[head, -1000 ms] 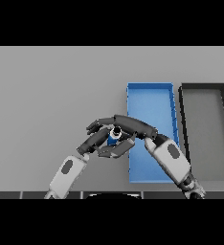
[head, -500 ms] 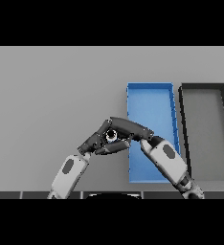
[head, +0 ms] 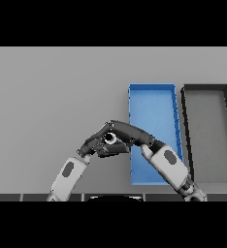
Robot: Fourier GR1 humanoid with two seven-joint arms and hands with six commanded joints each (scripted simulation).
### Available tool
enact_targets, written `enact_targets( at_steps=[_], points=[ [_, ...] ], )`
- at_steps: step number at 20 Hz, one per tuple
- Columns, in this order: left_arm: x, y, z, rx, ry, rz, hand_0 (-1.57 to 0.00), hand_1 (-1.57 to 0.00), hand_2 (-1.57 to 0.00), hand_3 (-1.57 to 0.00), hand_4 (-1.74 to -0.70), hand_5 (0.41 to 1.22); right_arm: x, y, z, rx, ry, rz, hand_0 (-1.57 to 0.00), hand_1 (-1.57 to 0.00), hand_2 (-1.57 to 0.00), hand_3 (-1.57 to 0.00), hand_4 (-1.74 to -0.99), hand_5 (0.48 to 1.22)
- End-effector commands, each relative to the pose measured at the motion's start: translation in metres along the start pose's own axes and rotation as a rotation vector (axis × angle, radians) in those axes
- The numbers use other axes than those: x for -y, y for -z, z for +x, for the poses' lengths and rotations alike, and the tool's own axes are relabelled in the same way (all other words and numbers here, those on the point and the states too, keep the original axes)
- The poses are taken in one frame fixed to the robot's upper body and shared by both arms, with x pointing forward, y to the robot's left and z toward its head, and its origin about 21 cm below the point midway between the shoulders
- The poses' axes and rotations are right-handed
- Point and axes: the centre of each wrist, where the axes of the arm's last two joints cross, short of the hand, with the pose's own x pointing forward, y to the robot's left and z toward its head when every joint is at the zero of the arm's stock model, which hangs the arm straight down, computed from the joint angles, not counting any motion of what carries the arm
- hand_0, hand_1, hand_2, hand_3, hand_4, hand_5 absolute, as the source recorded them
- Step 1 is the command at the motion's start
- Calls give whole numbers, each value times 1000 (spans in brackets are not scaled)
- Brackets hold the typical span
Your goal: Pick up the blue pipe and place it into the blue bin.
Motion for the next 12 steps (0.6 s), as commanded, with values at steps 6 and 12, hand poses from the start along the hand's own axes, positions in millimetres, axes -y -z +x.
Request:
enact_targets(
  at_steps=[6,12],
  points=[
    [-7,-4,-3,-101,42,-65,-306,-281,-270,-244,-1047,938,-7,4,1,-11,5,-15,-1568,-1568,-1568,-1565,-1739,1216],
    [-5,-5,-4,-164,1,-41,-79,-73,-70,-63,-968,567,-7,2,3,4,20,-23,-1570,-1570,-1570,-1569,-1741,1220]
  ],
)
